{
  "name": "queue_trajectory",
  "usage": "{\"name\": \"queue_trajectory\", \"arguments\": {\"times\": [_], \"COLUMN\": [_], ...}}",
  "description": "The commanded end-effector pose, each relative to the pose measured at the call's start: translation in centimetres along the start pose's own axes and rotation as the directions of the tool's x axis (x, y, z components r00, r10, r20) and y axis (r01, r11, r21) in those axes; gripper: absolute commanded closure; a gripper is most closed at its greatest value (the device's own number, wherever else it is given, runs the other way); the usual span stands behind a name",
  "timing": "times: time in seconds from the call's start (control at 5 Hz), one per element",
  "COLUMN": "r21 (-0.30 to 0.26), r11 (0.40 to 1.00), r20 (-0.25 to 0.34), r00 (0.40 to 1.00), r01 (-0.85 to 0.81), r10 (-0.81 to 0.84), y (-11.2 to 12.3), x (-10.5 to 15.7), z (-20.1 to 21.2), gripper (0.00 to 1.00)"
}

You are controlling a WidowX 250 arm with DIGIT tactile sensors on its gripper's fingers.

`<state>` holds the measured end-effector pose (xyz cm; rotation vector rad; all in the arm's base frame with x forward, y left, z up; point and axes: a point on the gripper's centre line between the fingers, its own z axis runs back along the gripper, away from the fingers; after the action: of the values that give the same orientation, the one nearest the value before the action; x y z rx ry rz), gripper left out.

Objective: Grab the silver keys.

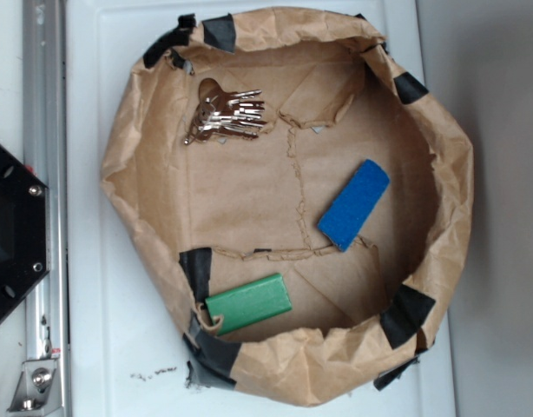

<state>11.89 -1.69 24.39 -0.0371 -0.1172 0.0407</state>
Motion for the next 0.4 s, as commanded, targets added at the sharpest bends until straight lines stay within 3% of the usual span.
{"name": "queue_trajectory", "arguments": {"times": [0.0,0.2], "r21": [0.000,0.064], "r11": [1.000,0.981], "r20": [0.000,0.012], "r00": [1.000,0.983], "r01": [0.000,-0.185], "r10": [0.000,0.185], "y": [0.0,-1.4], "x": [0.0,4.0], "z": [0.0,-2.4], "gripper": [0.00,0.00]}}
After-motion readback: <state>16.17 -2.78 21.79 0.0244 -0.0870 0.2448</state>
